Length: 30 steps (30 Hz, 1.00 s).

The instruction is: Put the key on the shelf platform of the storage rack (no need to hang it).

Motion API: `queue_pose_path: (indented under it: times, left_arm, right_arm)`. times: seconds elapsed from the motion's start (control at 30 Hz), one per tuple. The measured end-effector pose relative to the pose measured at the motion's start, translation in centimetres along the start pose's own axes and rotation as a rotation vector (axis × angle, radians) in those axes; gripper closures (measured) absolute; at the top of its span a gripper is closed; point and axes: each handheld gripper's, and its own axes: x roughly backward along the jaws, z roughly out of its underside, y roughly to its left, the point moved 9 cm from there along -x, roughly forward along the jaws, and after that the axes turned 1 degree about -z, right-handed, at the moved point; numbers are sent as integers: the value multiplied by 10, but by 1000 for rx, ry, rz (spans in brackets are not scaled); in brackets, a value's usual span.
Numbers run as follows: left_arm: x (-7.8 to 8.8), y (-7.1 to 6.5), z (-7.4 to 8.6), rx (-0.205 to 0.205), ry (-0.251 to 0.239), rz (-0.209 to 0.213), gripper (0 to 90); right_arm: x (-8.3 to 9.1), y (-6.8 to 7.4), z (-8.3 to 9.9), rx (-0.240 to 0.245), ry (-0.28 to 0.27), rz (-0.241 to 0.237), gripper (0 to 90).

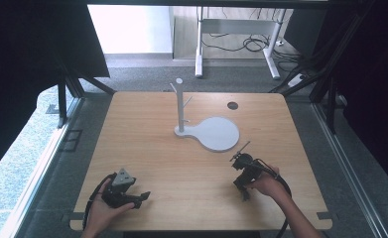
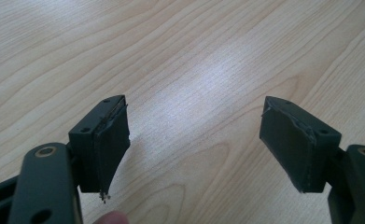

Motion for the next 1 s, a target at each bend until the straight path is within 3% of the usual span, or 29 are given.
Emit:
queue_pose_path:
  times: [0.33, 0.63, 1.0]
  left_arm:
    - [-1, 1, 1, -2, 5, -3, 244]
    - [0, 1, 1, 3, 2, -4, 244]
    - [0, 1, 0, 2, -1, -3, 244]
  right_arm:
    - [0, 2, 1, 4, 22, -19, 882]
    - [2, 2, 5, 12, 67, -26, 896]
    - [17, 0, 5, 12, 55, -33, 899]
